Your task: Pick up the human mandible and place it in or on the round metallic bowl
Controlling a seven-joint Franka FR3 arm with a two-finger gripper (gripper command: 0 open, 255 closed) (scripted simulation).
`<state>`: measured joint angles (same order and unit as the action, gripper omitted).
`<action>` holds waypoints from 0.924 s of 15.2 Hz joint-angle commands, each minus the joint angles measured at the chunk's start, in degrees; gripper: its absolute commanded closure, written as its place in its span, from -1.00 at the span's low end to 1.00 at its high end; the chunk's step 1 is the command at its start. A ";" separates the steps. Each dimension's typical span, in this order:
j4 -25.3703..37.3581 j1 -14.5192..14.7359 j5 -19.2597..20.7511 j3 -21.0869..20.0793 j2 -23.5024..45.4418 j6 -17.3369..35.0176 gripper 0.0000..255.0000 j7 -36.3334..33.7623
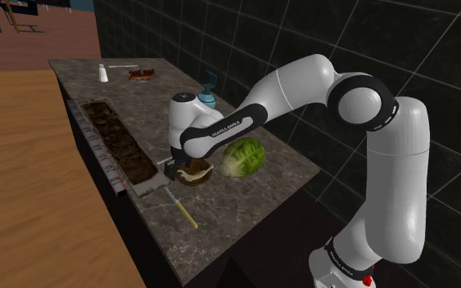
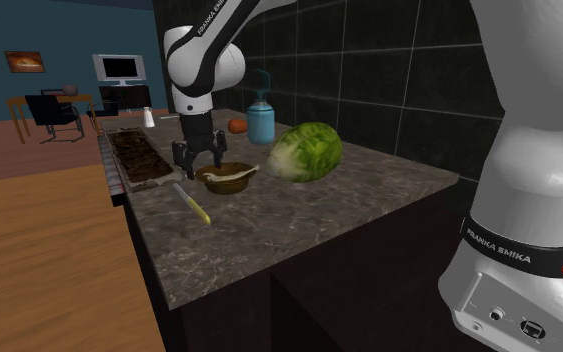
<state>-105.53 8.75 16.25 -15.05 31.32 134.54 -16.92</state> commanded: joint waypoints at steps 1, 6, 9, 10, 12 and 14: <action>-0.01 0.04 0.00 -0.02 0.03 -0.01 -1.00 -0.03; 0.68 -0.70 -2.01 -1.33 -4.70 -5.27 -1.00 1.36; 0.68 -0.69 -2.01 -1.33 -4.70 -5.27 -1.00 1.36; 0.68 -0.69 -2.01 -1.33 -4.70 -5.27 -1.00 1.36; 0.68 -0.69 -2.01 -1.33 -4.70 -5.27 -1.00 1.36; 0.68 -0.69 -2.01 -1.32 -4.70 -5.26 -1.00 1.36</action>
